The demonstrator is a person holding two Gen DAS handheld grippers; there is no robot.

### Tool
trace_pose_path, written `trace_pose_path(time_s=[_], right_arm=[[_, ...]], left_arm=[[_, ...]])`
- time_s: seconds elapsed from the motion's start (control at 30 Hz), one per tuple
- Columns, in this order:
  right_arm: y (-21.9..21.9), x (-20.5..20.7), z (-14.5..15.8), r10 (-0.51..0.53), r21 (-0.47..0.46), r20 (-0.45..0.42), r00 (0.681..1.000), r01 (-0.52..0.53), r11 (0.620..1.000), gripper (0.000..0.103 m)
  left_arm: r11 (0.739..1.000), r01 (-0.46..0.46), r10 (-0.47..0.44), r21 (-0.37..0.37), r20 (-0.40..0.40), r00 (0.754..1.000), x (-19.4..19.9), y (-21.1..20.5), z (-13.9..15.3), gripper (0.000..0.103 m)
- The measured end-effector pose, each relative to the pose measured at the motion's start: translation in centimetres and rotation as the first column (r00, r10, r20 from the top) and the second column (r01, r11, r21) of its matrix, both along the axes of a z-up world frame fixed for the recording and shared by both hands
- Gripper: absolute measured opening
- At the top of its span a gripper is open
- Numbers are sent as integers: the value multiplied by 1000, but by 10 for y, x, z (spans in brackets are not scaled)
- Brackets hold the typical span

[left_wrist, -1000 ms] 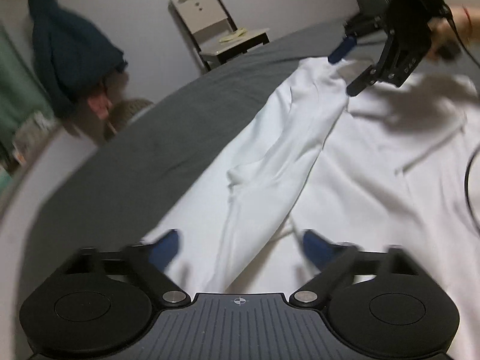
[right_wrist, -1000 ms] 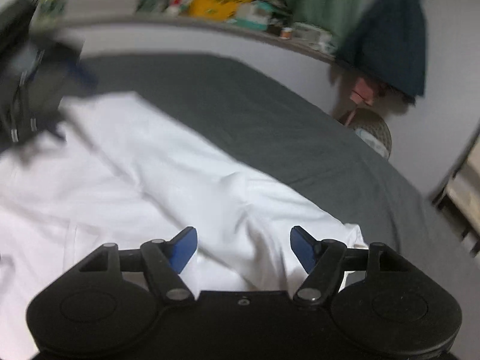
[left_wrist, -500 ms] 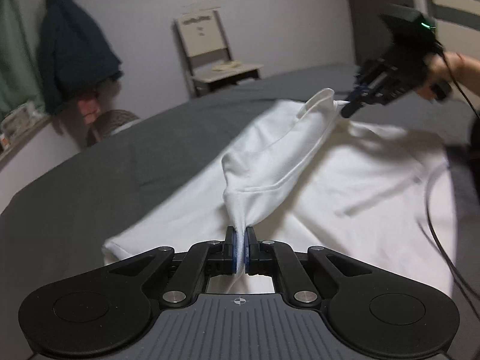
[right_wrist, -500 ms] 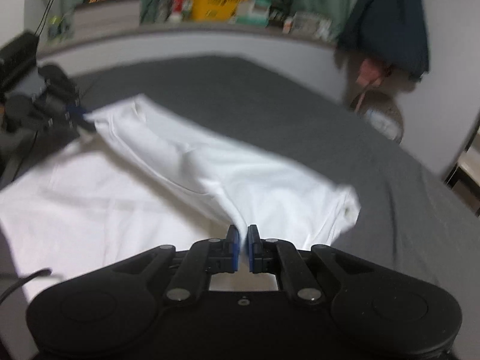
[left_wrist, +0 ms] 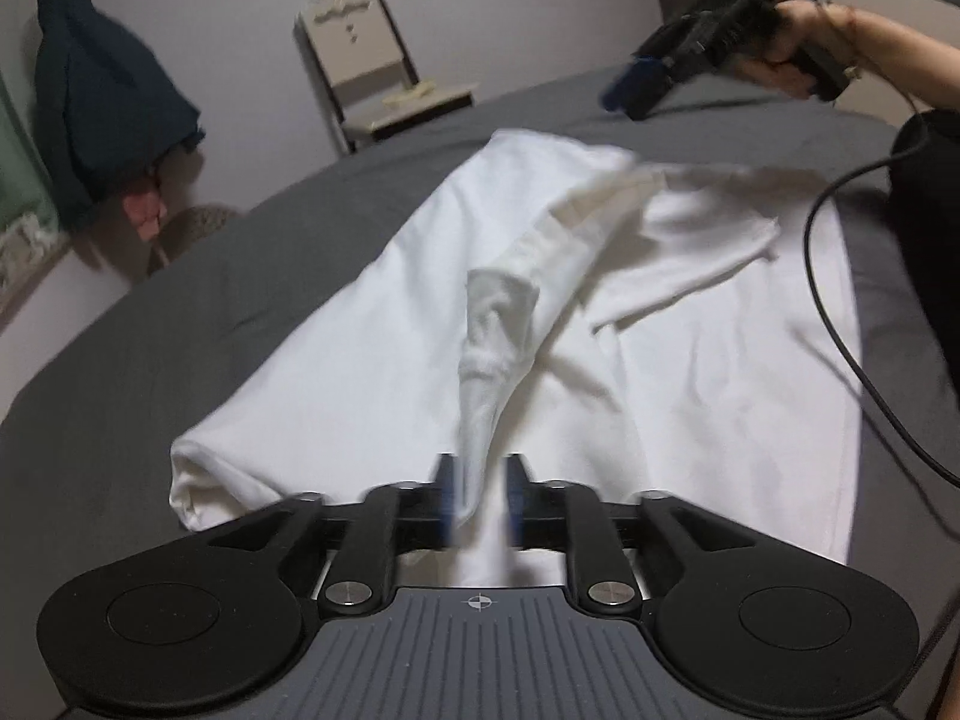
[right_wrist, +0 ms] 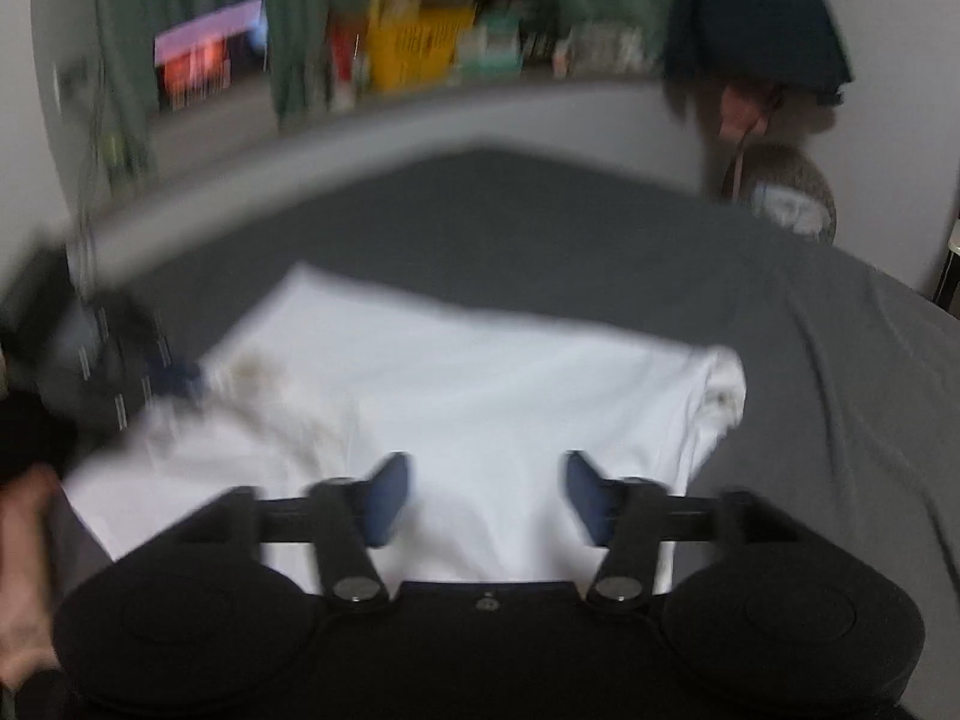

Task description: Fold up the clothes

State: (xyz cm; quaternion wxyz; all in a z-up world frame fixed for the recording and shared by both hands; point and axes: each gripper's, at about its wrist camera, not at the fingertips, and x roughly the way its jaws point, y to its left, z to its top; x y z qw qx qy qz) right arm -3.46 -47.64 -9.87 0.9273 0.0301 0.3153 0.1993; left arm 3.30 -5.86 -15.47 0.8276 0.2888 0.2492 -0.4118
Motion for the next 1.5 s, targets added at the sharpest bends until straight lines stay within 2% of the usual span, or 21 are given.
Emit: trace_pose_path(time_s=[0.03,0.07,0.13,0.23,0.3,0.37,0.43,0.5,0.53,0.6,0.67,0.7,0.8,0.83,0.93,1.0,1.07,1.13,1.27,1.37,1.5], right_arm=[[-5,1,3,-25,38,18,1000,24,999,70],[-10,4,4,-57,69,22,998,55,996,70],[-18,12,0,-123,132,-3,992,122,984,70],[-16,30,-17,-155,207,-71,985,167,964,70],[-8,40,-27,-161,208,-100,982,179,962,70],[11,47,-34,-155,143,-99,983,168,975,70],[33,50,-40,-153,23,-78,985,155,988,70],[50,52,-49,-129,-92,-80,988,121,988,71],[57,53,-54,-115,-139,-89,989,102,985,71],[63,53,-66,-102,-206,-127,987,74,976,72],[65,49,-69,-87,-232,-136,987,54,971,76],[64,47,-69,-84,-234,-137,987,50,971,77],[62,46,-62,-105,-230,-145,984,70,971,77],[61,46,-59,-115,-229,-133,984,83,970,77],[59,45,-51,-137,-177,-94,986,119,977,80],[63,45,-57,-145,-178,-99,984,126,976,84],[70,46,-73,-140,-223,-125,982,110,969,86],[74,41,-79,-127,-246,-73,989,106,963,89],[71,30,-74,-150,-229,-22,989,141,963,90],[71,22,-73,-143,-223,-2,990,139,965,91],[74,21,-66,-115,-245,35,993,120,962,93]], left_arm=[[1000,0,1,-30,8,1000,-1,2,4,51],[998,-9,11,-65,19,1000,-1,4,9,75],[986,-42,50,-162,49,998,-3,8,19,91],[954,-94,106,-284,27,994,5,7,38,91],[924,-165,173,-345,-6,985,15,1,47,91],[882,-268,256,-387,-83,963,31,-11,49,91],[847,-379,332,-372,-185,925,47,-28,44,91],[825,-461,396,-326,-247,884,57,-46,33,91],[822,-480,412,-308,-260,873,58,-54,25,91],[834,-496,431,-242,-277,859,58,-71,9,91],[856,-498,446,-137,-291,846,59,-85,-8,91],[860,-502,457,-94,-298,838,58,-89,-16,91],[843,-526,484,-110,-273,832,47,-88,-23,91],[833,-541,496,-113,-277,823,45,-87,-22,91],[825,-554,513,-111,-264,817,36,-83,-17,91],[813,-570,530,-120,-253,810,29,-78,-17,91],[801,-590,551,-100,-263,792,25,-70,-20,91],[791,-607,569,-80,-270,777,22,-65,-24,91],[764,-640,604,-79,-259,754,19,-69,-18,91],[732,-668,625,-133,-259,736,16,-69,-8,91],[747,-649,610,-147,-236,756,21,-71,9,91]])
